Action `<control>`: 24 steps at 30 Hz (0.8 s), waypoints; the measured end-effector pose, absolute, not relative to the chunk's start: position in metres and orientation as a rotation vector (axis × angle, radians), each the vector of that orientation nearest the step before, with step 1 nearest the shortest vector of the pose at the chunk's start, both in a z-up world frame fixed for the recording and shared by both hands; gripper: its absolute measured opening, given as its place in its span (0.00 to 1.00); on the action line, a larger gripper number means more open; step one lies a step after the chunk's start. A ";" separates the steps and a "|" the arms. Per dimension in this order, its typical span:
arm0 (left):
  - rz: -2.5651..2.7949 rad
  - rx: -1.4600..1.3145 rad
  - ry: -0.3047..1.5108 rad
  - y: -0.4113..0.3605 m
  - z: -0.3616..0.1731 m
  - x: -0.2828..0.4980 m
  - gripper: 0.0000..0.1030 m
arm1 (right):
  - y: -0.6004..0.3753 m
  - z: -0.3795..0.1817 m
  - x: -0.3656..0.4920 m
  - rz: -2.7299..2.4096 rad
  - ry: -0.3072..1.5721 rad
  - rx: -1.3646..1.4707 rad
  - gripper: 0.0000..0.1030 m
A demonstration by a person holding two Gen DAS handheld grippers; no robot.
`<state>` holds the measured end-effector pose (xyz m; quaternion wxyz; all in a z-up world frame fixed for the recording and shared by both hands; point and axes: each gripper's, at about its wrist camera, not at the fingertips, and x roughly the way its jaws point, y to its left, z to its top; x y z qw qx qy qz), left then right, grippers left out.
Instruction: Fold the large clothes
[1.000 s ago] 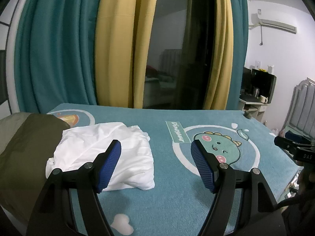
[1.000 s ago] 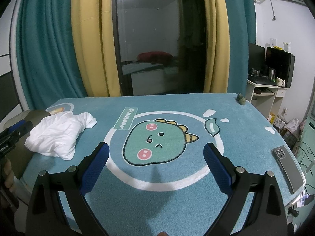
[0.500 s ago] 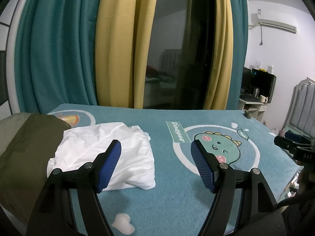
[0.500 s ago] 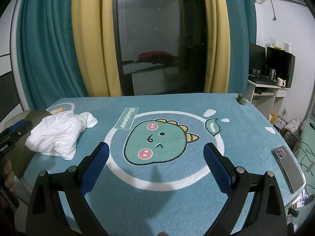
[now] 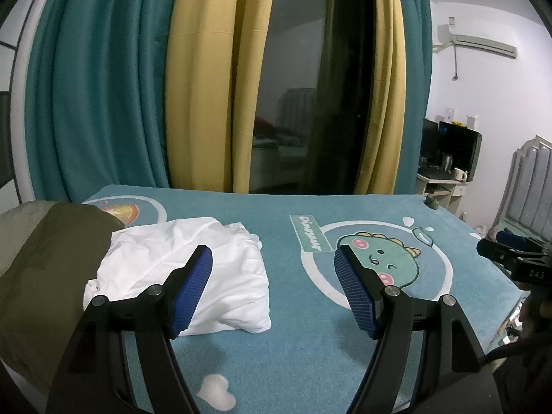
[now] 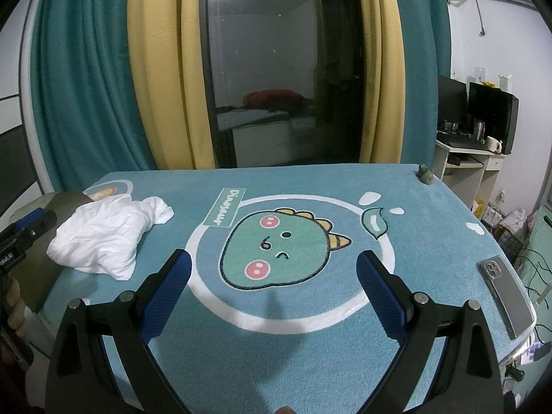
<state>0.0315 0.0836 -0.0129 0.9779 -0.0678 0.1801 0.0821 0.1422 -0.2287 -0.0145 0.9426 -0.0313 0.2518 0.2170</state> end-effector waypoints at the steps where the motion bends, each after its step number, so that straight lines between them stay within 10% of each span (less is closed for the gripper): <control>1: 0.165 -0.136 0.362 0.084 -0.013 0.032 0.74 | -0.228 -0.014 0.142 0.443 0.513 -0.064 0.93; 24: 0.160 -0.134 0.359 0.084 -0.013 0.030 0.74 | -0.229 -0.014 0.143 0.449 0.519 -0.064 0.93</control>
